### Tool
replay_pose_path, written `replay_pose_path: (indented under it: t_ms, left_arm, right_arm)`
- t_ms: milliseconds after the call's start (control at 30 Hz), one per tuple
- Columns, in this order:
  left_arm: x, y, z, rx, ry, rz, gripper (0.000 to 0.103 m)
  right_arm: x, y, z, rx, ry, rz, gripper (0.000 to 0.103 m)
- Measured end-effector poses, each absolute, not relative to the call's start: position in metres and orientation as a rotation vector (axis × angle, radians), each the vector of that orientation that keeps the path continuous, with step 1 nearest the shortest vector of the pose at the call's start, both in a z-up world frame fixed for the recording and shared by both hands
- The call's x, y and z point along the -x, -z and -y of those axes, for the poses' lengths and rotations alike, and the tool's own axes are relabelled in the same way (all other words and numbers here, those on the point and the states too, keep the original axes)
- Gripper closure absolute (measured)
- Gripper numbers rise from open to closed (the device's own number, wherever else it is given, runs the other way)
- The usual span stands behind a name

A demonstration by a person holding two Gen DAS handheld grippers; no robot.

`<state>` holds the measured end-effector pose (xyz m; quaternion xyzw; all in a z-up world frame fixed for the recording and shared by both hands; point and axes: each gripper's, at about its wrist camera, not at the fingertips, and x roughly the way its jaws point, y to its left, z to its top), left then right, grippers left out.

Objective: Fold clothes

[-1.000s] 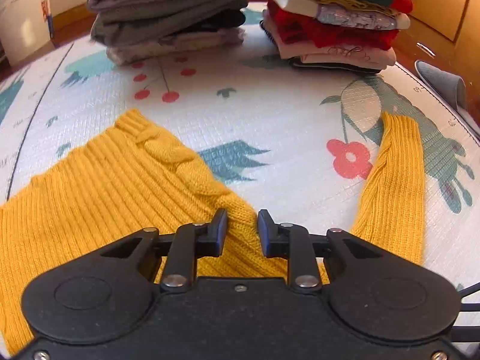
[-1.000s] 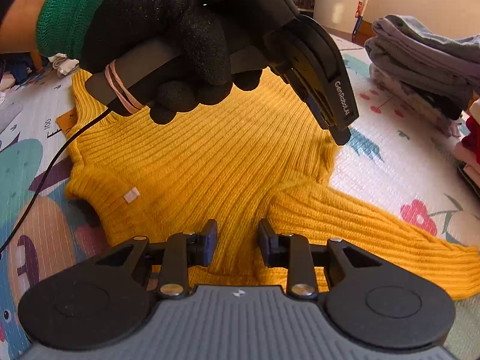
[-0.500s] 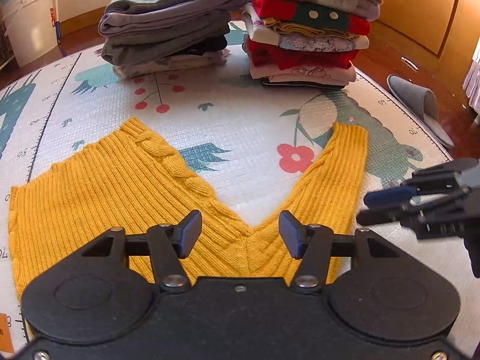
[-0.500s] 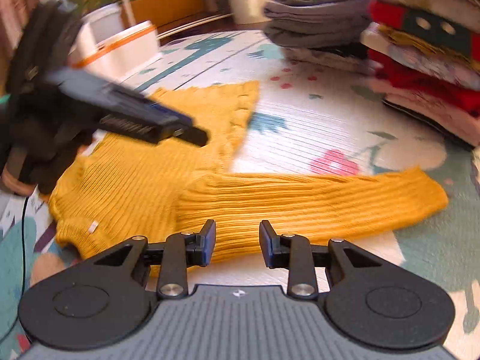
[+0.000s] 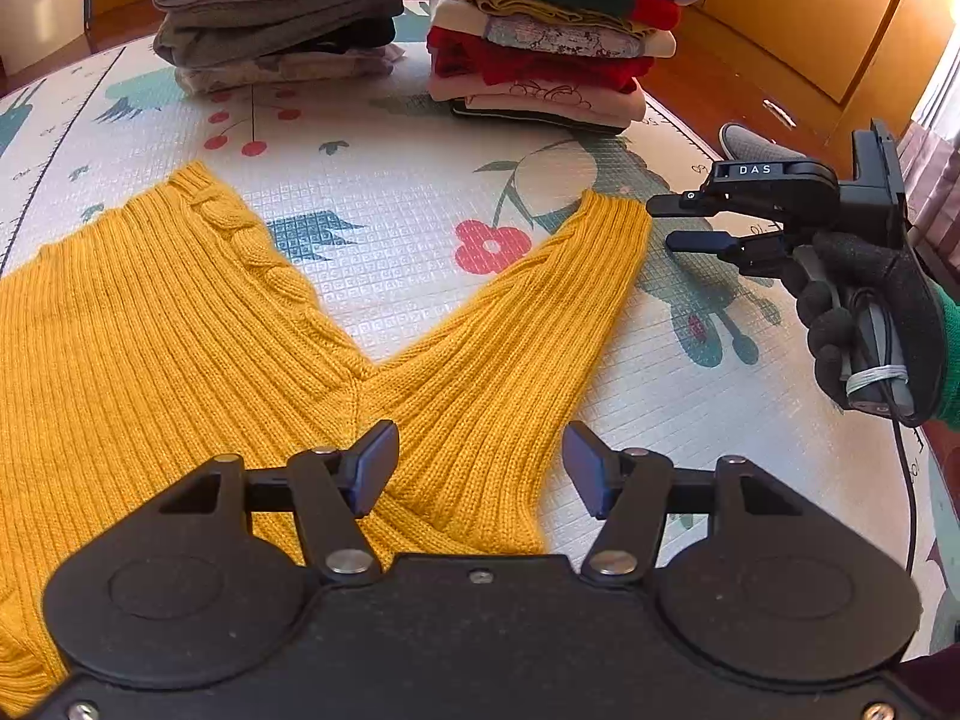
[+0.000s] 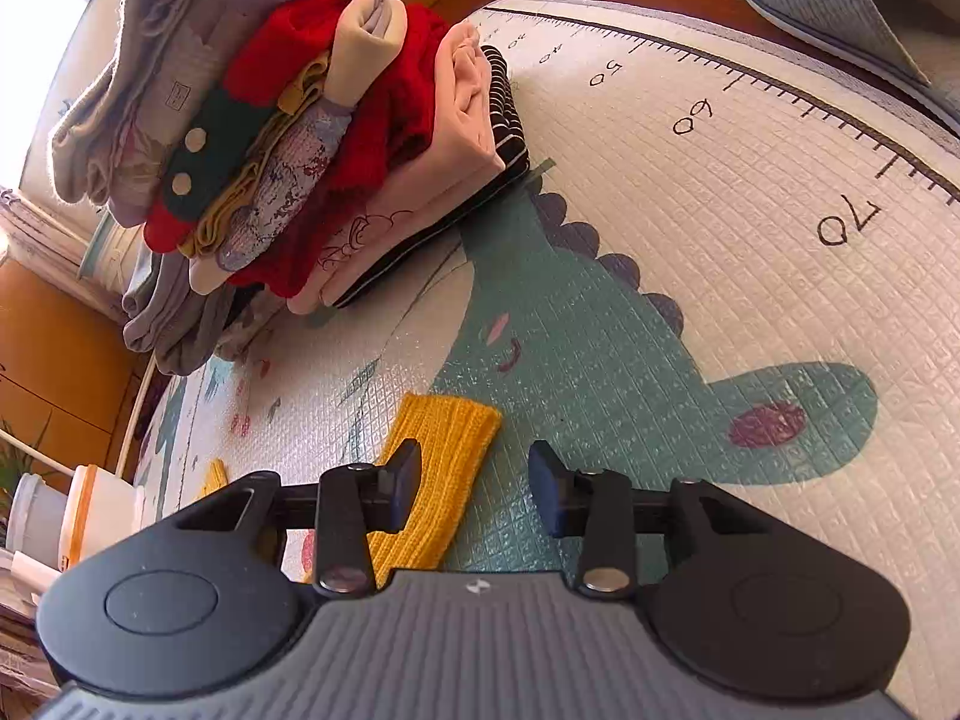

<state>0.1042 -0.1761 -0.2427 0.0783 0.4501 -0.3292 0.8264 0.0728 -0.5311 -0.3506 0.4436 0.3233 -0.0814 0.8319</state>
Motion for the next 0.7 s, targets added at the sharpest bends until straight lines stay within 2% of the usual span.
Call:
replay_pose_path:
  t_ms: [333,367,467,500,700]
  left_arm:
    - [-0.106,0.242,0.189,-0.152,0.726,-0.960,0.044]
    - [-0.106,0.242,0.192,-0.152,0.730,-0.961,0.044]
    - [-0.105,0.243,0.206,-0.150,0.747,-0.962,0.044]
    - [-0.105,0.242,0.212,-0.154,0.753,-0.958,0.044]
    - [-0.104,0.234,0.260,-0.217,0.775,-0.878,0.044]
  right_arm:
    - [-0.093,0.353,0.536,-0.931,0.133,-0.675,0.064]
    - [-0.095,0.352,0.535,-0.923,0.136,-0.677,0.066]
    - [-0.100,0.354,0.535,-0.918,0.137,-0.678,0.081]
    - [-0.100,0.354,0.535,-0.915,0.135,-0.681,0.095]
    - [-0.092,0.336,0.540,-0.931,0.074,-0.650,0.095]
